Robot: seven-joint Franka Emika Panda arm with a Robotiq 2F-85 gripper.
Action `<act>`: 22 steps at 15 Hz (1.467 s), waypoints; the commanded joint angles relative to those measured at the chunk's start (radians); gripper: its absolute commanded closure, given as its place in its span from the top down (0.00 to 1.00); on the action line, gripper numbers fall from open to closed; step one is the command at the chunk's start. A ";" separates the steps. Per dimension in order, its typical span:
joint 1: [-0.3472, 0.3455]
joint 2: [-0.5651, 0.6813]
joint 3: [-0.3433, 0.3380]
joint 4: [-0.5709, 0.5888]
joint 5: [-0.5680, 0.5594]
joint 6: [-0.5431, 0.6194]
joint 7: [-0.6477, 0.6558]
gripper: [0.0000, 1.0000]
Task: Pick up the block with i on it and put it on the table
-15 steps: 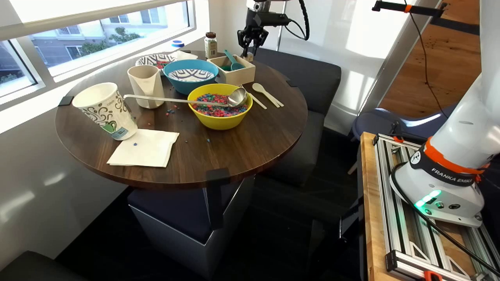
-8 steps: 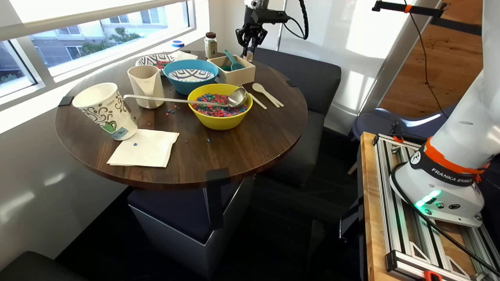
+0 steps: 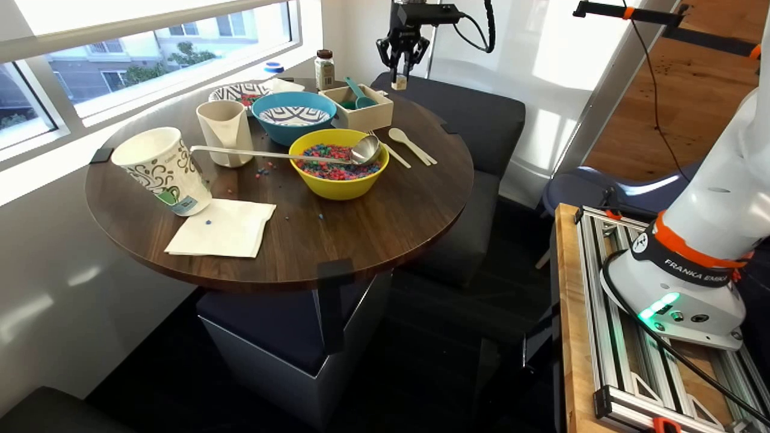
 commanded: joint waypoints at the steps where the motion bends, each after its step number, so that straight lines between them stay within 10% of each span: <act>1: 0.015 -0.078 -0.008 -0.148 -0.021 0.067 0.004 0.08; 11: 0.020 -0.105 0.007 -0.350 -0.018 0.315 -0.068 0.08; 12: 0.024 -0.109 0.008 -0.360 -0.020 0.331 -0.070 0.47; 13: 0.026 -0.114 0.010 -0.367 -0.016 0.347 -0.074 0.59; 19: 0.030 -0.158 0.022 -0.338 -0.007 0.375 -0.116 0.99; 22: 0.026 -0.171 0.018 -0.297 -0.010 0.335 -0.129 1.00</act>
